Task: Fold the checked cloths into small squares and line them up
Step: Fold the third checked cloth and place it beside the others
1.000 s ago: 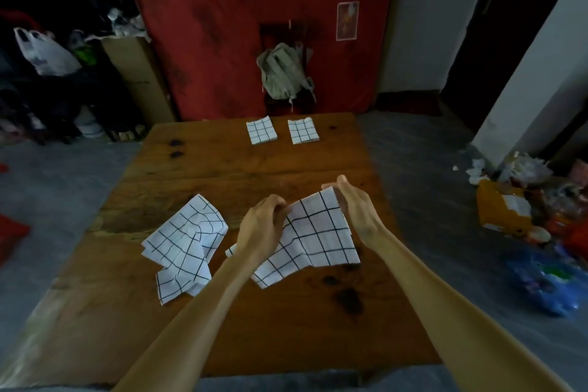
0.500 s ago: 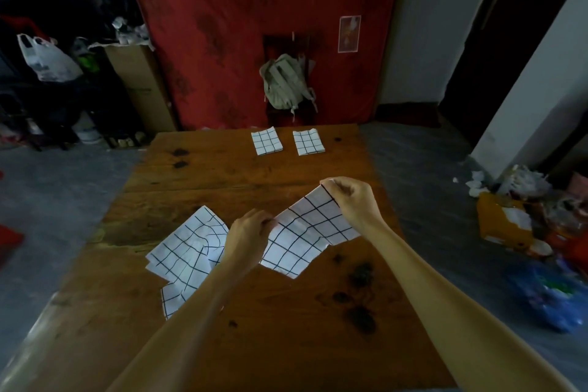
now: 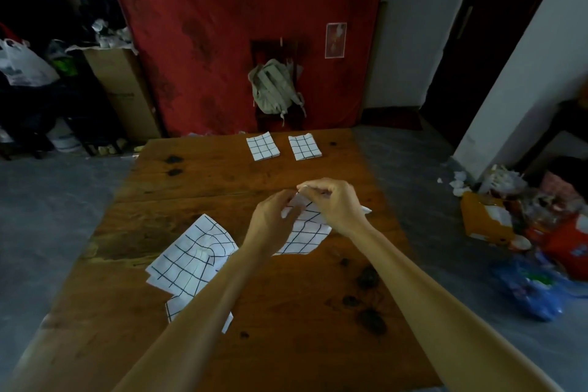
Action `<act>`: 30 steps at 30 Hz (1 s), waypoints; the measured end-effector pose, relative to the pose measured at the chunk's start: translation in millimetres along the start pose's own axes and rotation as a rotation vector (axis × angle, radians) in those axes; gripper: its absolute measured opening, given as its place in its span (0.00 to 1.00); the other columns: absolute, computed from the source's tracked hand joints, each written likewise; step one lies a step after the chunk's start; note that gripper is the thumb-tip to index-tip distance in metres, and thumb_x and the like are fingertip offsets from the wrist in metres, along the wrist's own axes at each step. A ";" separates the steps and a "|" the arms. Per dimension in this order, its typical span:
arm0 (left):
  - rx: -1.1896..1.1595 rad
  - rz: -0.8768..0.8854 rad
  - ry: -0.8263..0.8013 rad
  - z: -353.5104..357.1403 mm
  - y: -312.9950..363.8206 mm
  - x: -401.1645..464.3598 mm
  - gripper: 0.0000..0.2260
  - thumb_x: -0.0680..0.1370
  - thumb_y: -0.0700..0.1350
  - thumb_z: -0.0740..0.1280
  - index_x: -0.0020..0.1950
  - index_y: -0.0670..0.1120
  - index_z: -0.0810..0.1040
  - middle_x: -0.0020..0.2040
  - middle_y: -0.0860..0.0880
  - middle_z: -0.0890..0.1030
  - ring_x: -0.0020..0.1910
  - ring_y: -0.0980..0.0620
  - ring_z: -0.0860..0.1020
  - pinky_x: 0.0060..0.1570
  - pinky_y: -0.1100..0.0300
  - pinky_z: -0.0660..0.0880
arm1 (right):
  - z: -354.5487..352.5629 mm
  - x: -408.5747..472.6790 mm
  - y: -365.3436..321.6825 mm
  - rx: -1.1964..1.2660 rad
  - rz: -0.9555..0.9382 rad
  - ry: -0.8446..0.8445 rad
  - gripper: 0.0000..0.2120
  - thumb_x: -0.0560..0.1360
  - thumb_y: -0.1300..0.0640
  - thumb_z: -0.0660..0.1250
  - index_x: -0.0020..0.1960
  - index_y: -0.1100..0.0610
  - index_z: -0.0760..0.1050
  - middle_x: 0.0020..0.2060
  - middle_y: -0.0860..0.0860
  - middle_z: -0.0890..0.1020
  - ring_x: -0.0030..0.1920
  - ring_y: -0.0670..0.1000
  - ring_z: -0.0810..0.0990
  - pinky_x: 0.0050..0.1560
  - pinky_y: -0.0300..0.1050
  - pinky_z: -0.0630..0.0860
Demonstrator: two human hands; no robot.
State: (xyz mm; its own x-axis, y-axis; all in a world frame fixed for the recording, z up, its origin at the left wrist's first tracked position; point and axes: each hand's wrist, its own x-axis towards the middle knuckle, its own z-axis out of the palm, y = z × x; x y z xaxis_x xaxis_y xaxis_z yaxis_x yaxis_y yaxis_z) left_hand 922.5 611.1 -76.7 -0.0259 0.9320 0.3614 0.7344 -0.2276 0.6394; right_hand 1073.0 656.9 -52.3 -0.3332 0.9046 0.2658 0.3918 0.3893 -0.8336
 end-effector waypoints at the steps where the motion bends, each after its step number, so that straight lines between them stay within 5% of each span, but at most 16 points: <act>1: -0.036 0.005 0.029 -0.9 3.8 3.8 0.02 0.78 0.42 0.67 0.50 0.47 0.79 0.38 0.59 0.78 0.35 0.63 0.74 0.35 0.73 0.66 | 1.9 0.2 -1.2 -0.017 -0.017 0.015 0.08 0.77 0.55 0.69 0.54 0.53 0.82 0.50 0.43 0.83 0.50 0.38 0.79 0.52 0.32 0.76; 3: -0.109 -0.004 0.085 -2.0 3.8 7.4 0.06 0.78 0.40 0.67 0.43 0.49 0.77 0.31 0.59 0.73 0.29 0.60 0.71 0.29 0.70 0.64 | 2.3 -0.9 -0.4 -0.042 -0.047 0.033 0.07 0.76 0.55 0.69 0.54 0.52 0.82 0.48 0.42 0.83 0.50 0.39 0.80 0.51 0.32 0.76; 6: -0.200 -0.043 0.115 -6.7 -4.8 5.5 0.05 0.79 0.41 0.66 0.43 0.47 0.79 0.33 0.55 0.77 0.31 0.58 0.73 0.30 0.70 0.66 | -5.1 -5.8 14.9 -0.166 -0.003 0.021 0.06 0.76 0.52 0.69 0.52 0.51 0.80 0.45 0.40 0.82 0.47 0.39 0.79 0.49 0.33 0.75; 10: -0.256 -0.092 0.092 -12.7 -19.1 1.5 0.08 0.79 0.45 0.66 0.39 0.48 0.76 0.31 0.54 0.75 0.30 0.61 0.72 0.30 0.71 0.67 | -15.5 -13.3 37.3 -0.205 0.185 0.001 0.07 0.77 0.49 0.68 0.47 0.51 0.80 0.39 0.45 0.82 0.38 0.47 0.79 0.41 0.46 0.77; 14: -0.257 -0.120 0.035 -11.8 -21.0 5.4 0.09 0.77 0.49 0.68 0.41 0.45 0.77 0.33 0.52 0.78 0.30 0.59 0.73 0.28 0.69 0.69 | -16.1 -12.6 33.3 -0.171 0.181 0.020 0.07 0.77 0.49 0.68 0.43 0.51 0.79 0.35 0.45 0.80 0.33 0.43 0.76 0.34 0.36 0.71; 18: -0.246 -0.061 0.097 -17.4 -15.5 10.8 0.09 0.78 0.50 0.66 0.47 0.46 0.82 0.39 0.51 0.82 0.37 0.55 0.78 0.33 0.64 0.73 | -19.5 -7.2 25.0 -0.133 0.144 0.054 0.07 0.76 0.50 0.69 0.49 0.53 0.80 0.39 0.44 0.81 0.38 0.43 0.78 0.37 0.35 0.73; 24: -0.396 -0.238 0.200 -27.1 -18.5 15.0 0.03 0.78 0.44 0.67 0.46 0.48 0.80 0.39 0.52 0.81 0.38 0.57 0.77 0.36 0.70 0.72 | -29.6 -6.4 34.0 -0.029 0.088 0.209 0.07 0.75 0.54 0.70 0.53 0.53 0.79 0.44 0.43 0.81 0.45 0.42 0.79 0.46 0.33 0.76; 30: -0.458 -0.268 0.203 -27.3 -24.3 19.0 0.04 0.78 0.44 0.67 0.45 0.48 0.80 0.41 0.49 0.82 0.41 0.52 0.78 0.41 0.57 0.75 | -27.3 -1.8 33.1 0.092 0.114 0.270 0.09 0.75 0.54 0.70 0.54 0.51 0.78 0.45 0.40 0.81 0.47 0.40 0.80 0.46 0.29 0.76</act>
State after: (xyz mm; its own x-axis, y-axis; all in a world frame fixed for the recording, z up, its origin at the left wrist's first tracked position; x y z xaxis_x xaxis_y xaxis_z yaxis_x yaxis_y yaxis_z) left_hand 885.6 626.6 -66.8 -0.3336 0.9115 0.2405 0.3159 -0.1323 0.9395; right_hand 1110.0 672.9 -67.2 -0.0472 0.9597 0.2770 0.3306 0.2767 -0.9023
